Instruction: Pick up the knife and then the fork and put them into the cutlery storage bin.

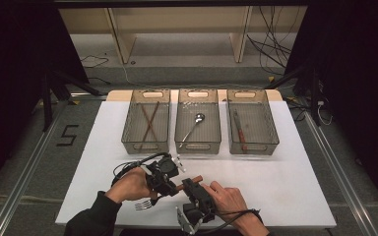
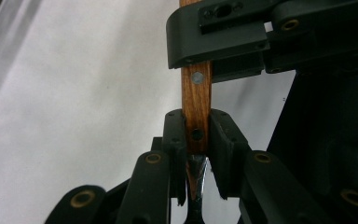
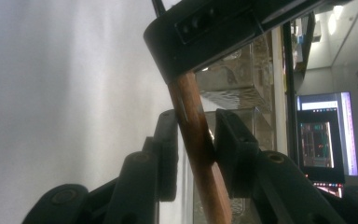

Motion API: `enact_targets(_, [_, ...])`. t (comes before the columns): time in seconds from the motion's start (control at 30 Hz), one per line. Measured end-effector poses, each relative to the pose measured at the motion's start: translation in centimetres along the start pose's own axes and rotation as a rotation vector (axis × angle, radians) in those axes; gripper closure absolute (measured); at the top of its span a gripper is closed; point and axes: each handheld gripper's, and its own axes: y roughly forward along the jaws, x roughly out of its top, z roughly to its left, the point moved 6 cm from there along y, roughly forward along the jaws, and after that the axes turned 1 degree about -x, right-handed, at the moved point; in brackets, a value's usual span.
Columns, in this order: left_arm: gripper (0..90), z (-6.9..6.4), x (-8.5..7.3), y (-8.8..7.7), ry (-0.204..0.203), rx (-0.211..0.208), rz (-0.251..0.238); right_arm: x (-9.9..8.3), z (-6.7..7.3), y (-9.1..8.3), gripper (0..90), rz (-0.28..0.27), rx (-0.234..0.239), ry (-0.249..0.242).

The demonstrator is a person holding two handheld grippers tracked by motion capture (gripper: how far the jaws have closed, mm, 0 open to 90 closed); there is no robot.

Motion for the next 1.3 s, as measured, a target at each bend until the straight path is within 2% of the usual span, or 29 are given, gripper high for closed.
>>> enact_targets(0.03, [77.0, 0.0, 0.0, 0.0, -0.001, -0.002, 0.001, 0.0, 0.0, 0.0, 72.0, 0.001, 0.002, -0.014])
enact_targets(0.07, [77.0, 0.0, 0.0, 0.0, 0.002, -0.001, 0.004, 0.0, 0.3, -0.1, 72.5, 0.012, 0.005, 0.001])
enact_targets(0.17, [77.0, 0.0, 0.0, 0.1, -0.003, -0.008, 0.007, 0.0, 0.3, 0.0, 74.1, 0.003, -0.004, -0.05])
enact_targets(0.23, [77.0, 0.0, -0.1, 0.2, -0.006, -0.013, 0.012, 0.0, 0.6, -0.1, 74.7, 0.013, 0.004, -0.053])
enact_targets(0.43, [76.8, 0.0, -0.2, 0.1, -0.008, -0.022, 0.02, 0.1, 0.7, -0.1, 77.0, 0.007, -0.006, -0.109])
enact_targets(0.8, [76.1, 0.0, -0.2, 0.2, -0.023, -0.045, 0.021, 0.1, 1.1, -0.1, 79.9, 0.001, -0.011, -0.145])
enact_targets(0.87, [75.9, 0.1, -0.3, 0.2, -0.017, -0.049, 0.024, 0.1, 1.1, -0.2, 80.3, 0.007, 0.0, -0.147])
enact_targets(0.93, [75.2, 0.1, -0.3, 0.2, -0.03, -0.056, 0.021, 0.1, 1.1, -0.2, 80.8, 0.009, -0.002, -0.146])
enact_targets(1.03, [73.2, 0.3, -0.2, -0.2, -0.038, -0.052, -0.003, 0.0, 1.0, -0.2, 81.1, 0.018, 0.005, -0.134])
enact_targets(1.1, [70.5, 0.3, -0.1, -0.5, -0.043, -0.054, -0.019, -0.1, 0.9, -0.1, 81.3, 0.006, -0.006, -0.124])
enact_targets(1.17, [62.4, 0.6, -0.1, -0.8, -0.066, -0.044, -0.03, -0.3, 0.8, -0.3, 81.3, 0.022, 0.002, -0.131])
enact_targets(1.23, [58.4, 0.8, -0.1, -1.3, -0.069, -0.034, -0.053, -0.5, 0.8, -0.3, 81.3, 0.018, -0.006, -0.124])
enact_targets(1.3, [48.3, 1.0, 0.0, -1.9, -0.09, -0.006, -0.076, -0.7, 0.7, -0.4, 81.3, 0.034, 0.005, -0.128])
